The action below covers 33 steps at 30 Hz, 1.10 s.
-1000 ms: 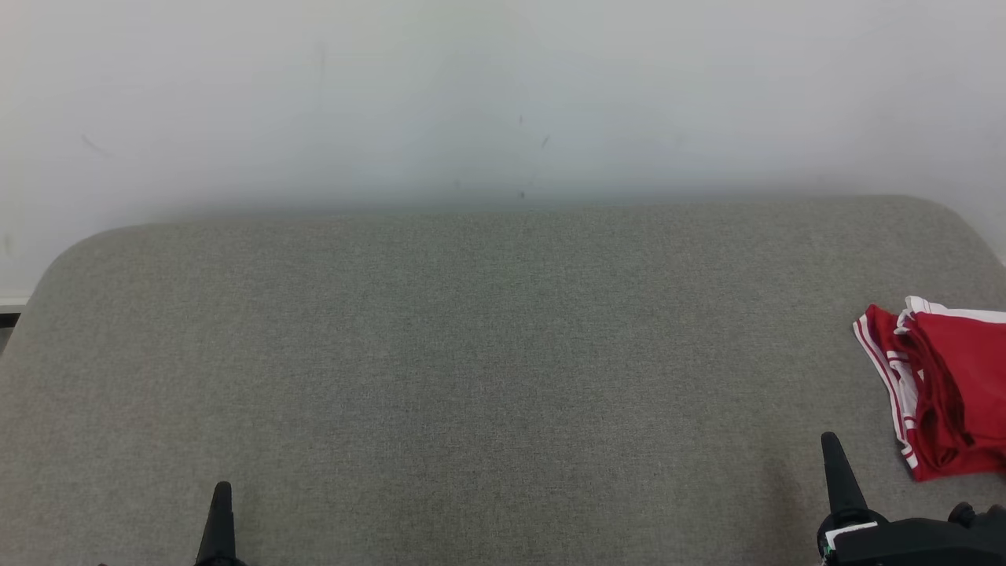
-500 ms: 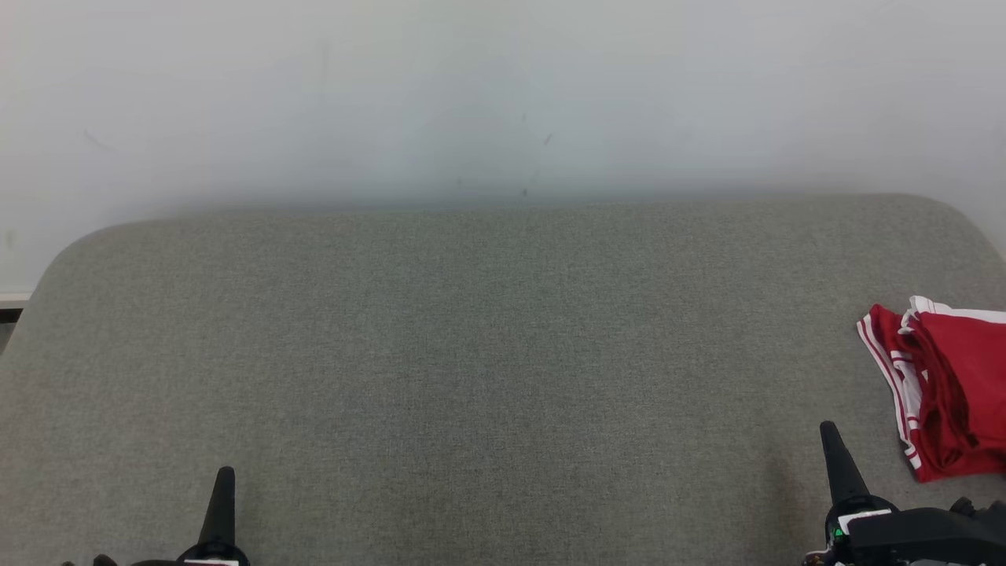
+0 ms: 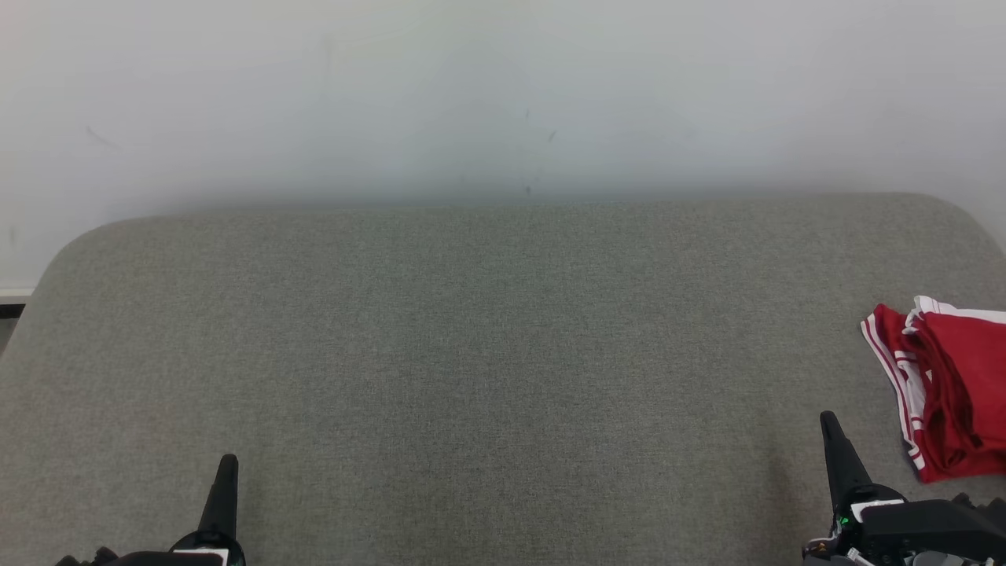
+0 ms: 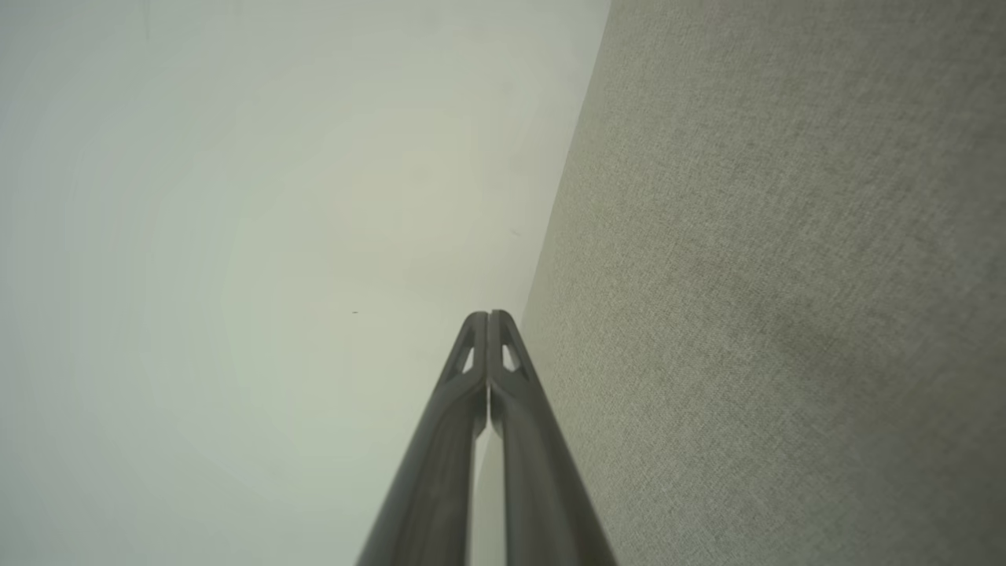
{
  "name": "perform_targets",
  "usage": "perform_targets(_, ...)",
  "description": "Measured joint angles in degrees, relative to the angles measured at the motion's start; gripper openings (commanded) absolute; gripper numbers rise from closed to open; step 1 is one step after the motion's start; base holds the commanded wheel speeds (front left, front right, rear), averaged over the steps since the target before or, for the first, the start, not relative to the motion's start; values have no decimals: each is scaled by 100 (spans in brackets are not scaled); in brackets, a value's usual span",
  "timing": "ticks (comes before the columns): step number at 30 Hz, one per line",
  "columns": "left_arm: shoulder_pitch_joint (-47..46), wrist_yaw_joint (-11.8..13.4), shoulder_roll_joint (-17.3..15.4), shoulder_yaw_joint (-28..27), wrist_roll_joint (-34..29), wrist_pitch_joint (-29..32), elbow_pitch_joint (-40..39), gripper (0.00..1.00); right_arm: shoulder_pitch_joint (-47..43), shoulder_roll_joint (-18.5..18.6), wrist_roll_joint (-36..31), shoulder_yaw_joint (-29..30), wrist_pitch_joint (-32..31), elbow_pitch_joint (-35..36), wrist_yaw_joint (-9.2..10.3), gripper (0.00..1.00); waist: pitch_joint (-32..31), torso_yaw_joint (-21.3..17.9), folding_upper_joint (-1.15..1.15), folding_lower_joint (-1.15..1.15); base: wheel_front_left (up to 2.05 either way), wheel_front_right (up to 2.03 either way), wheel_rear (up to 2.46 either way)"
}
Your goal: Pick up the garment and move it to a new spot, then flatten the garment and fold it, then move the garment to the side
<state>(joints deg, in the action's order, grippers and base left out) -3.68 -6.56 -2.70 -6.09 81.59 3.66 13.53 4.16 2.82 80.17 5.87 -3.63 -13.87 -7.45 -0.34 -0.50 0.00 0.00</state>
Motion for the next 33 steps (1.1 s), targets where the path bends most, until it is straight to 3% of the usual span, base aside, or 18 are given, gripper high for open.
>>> perform_targets(33,-231,-85,-8,-37,1067,292,57,0,199,2,1221,62,-292,-14,0,0,52,51,0,0,0,0,0)
